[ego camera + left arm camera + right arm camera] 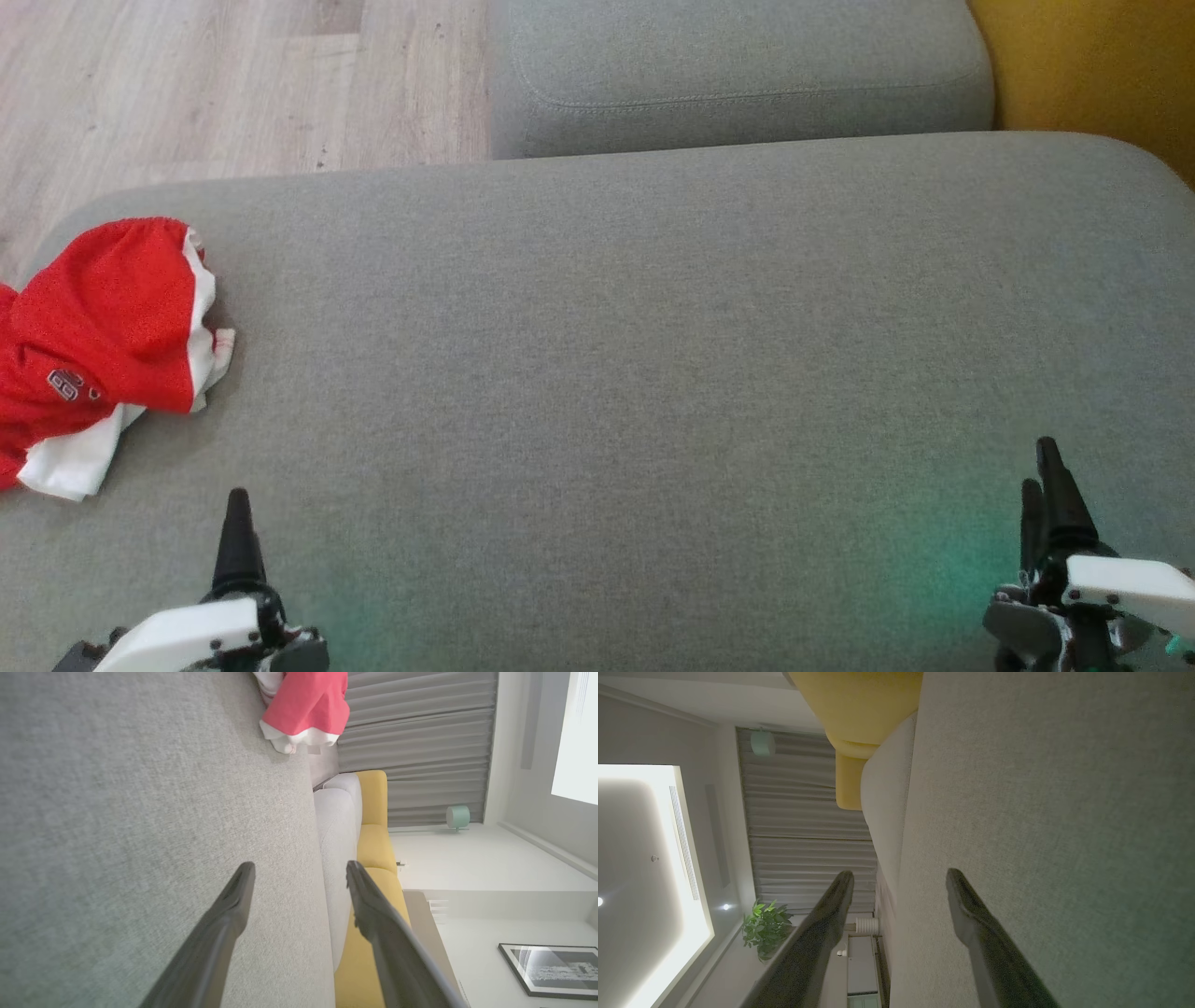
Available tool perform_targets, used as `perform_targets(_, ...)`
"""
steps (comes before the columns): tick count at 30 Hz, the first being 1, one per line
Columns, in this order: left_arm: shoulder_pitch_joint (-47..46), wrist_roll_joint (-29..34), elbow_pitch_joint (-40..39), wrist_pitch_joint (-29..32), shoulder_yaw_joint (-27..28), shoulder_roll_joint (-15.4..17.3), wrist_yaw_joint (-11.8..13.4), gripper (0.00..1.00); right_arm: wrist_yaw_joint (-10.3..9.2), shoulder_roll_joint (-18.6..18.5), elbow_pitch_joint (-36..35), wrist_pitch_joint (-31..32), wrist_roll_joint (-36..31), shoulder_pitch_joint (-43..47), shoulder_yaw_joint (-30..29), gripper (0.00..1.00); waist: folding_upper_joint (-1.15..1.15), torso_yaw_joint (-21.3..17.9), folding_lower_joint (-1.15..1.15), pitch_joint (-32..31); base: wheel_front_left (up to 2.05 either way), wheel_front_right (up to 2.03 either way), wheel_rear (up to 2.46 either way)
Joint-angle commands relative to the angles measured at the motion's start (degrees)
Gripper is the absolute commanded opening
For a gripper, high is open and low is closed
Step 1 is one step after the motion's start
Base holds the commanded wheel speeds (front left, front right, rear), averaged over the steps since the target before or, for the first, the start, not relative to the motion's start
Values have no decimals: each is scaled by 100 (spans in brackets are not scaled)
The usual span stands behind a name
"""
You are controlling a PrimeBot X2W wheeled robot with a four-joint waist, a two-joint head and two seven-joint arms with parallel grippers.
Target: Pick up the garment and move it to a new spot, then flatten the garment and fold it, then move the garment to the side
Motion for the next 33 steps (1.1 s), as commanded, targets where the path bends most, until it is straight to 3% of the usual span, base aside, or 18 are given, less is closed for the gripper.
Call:
perform_targets(1, -127, 180, -277, -68, 1, 23, 30, 100, -1, -20, -247, -69, -189, -173, 15, 100, 0, 3, 0, -5, 0, 0, 0)
perform_targets(33, 220, 3033, -703, -595, -472, 31, 267, 100, -2, -30, -645, -592, -3171, 62, 632, 100, 0, 58, 0, -147, 0, 0, 0)
